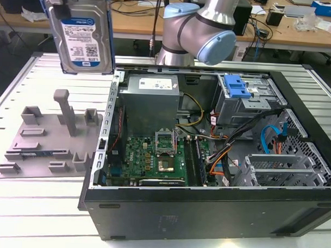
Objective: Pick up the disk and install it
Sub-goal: 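Pick up the disk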
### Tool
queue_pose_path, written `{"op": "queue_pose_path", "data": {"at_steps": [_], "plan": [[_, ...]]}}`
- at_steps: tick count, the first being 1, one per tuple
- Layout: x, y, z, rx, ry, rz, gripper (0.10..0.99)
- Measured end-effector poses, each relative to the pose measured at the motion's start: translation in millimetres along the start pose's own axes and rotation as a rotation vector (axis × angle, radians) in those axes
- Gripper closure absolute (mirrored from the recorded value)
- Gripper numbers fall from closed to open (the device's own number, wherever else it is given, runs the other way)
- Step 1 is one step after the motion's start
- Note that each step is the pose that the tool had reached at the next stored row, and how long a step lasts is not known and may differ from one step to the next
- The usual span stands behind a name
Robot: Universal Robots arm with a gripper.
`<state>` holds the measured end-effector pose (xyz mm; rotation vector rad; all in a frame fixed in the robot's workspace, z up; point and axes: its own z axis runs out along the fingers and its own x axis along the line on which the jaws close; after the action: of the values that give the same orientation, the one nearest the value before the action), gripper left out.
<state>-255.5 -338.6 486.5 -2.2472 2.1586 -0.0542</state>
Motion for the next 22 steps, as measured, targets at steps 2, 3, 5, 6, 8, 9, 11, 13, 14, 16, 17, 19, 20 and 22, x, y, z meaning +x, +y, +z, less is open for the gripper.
{"op": "queue_pose_path", "data": {"at_steps": [2, 3, 5, 6, 8, 9, 11, 13, 14, 16, 17, 19, 20, 22], "plan": [[2.3, -7.0, 0.3, 0.0, 0.0, 0.0, 0.714], [3.4, -9.9, 0.4, 0.0, 0.0, 0.0, 0.714], [6.3, -17.8, 0.8, 0.0, 0.0, 0.0, 0.714], [8.7, -24.5, 1.0, 0.0, 0.0, 0.0, 0.714], [12.5, -35.7, 1.6, 0.0, 0.0, 0.0, 0.714], [13.8, -39.4, 1.8, 0.0, 0.0, 0.0, 0.714], [17.5, -49.0, 2.1, 0.0, 0.0, 0.0, 0.714], [20.8, -56.3, 2.5, 0.0, 0.0, 0.0, 0.714], [22.3, -59.3, 2.6, 0.0, 0.0, 0.0, 0.714], [25.8, -66.1, 3.0, 0.0, -0.0001, 0.0, 0.714], [27.7, -70.1, 3.1, 0.0, 0.0, 0.0, 0.714], [32.1, -78.4, 3.5, 0.0, 0.0, 0.0, 0.714], [35.7, -85.1, 3.8, 0.0, 0.0001, 0.0, 0.714], [39.3, -91.1, 4.1, 0.0, -0.0001, 0.0, 0.714]]}}
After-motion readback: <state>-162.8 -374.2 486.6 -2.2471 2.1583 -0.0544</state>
